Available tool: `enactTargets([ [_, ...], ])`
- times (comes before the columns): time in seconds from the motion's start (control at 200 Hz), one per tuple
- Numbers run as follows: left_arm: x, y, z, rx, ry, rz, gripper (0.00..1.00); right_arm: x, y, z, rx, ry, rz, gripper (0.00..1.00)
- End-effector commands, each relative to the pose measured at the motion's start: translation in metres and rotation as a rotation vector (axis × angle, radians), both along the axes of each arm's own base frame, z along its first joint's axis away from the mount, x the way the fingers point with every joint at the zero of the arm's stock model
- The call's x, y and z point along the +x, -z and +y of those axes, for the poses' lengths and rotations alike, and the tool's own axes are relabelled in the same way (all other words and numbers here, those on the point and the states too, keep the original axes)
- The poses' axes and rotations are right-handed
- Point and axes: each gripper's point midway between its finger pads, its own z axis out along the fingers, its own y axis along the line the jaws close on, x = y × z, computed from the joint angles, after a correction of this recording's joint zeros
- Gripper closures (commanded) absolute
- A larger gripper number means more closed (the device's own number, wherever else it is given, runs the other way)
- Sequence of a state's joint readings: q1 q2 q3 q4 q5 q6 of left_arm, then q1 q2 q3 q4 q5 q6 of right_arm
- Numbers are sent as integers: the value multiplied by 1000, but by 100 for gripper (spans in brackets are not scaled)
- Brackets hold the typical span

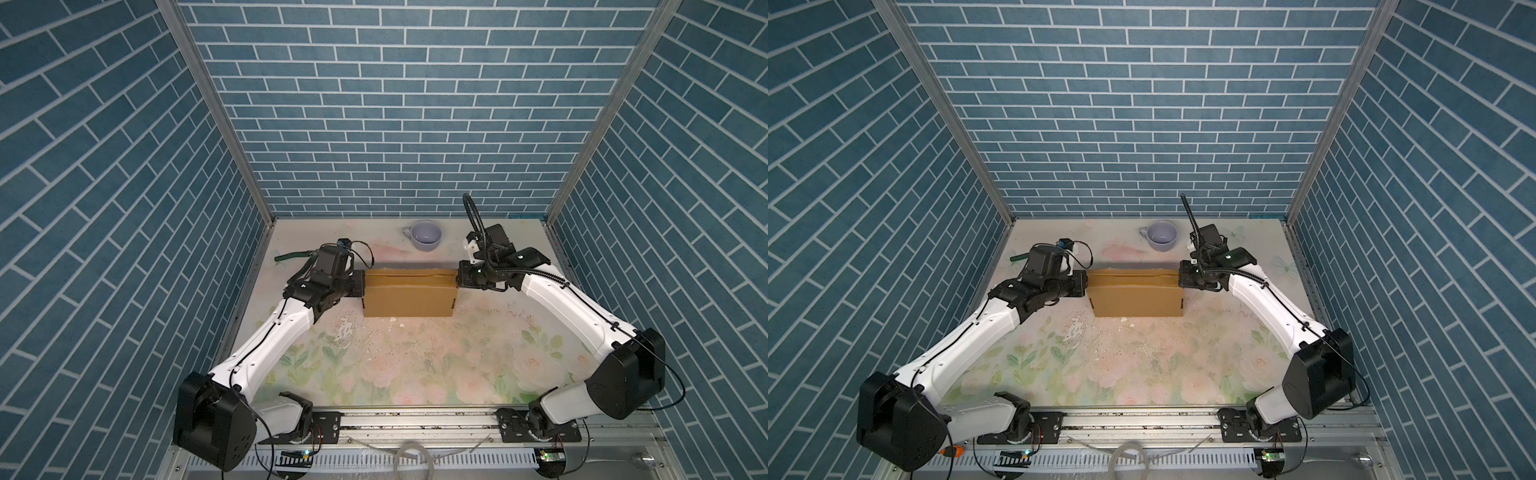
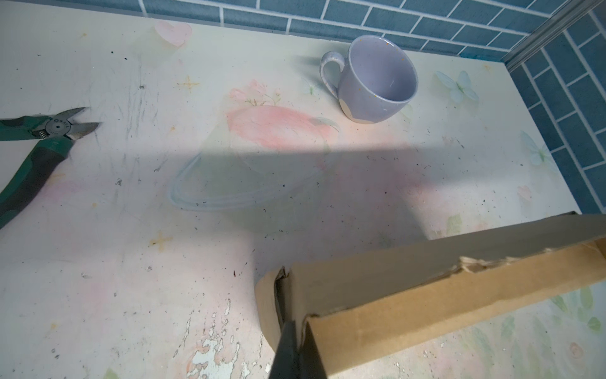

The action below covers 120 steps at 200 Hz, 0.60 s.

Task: Assemble paper box
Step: Fold and tuck the lid into the gap.

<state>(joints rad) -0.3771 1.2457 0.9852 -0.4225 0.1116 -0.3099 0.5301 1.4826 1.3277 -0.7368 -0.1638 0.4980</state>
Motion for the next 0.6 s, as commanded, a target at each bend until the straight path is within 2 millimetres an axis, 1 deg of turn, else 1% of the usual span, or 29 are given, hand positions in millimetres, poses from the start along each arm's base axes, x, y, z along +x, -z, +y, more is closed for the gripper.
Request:
enactTargets([
  [0.0,-17,35,23,106,-20,142,100,-21,37,-16,-96,31,133,100],
  [0.26,-14,43,19,60,-38,150,100,-20,36,-14,-90,29,135,100],
  [0.4,-13,39,29,98,-71,130,100,-19,31,-15,-91,34,126,100],
  [0.465,-14,38,30,99,-83,144,100,-18,29,-16,-98,36,121,100],
  [0.595,-20,52,22,31,-132,212,100,-18,26,-14,-85,42,117,100],
])
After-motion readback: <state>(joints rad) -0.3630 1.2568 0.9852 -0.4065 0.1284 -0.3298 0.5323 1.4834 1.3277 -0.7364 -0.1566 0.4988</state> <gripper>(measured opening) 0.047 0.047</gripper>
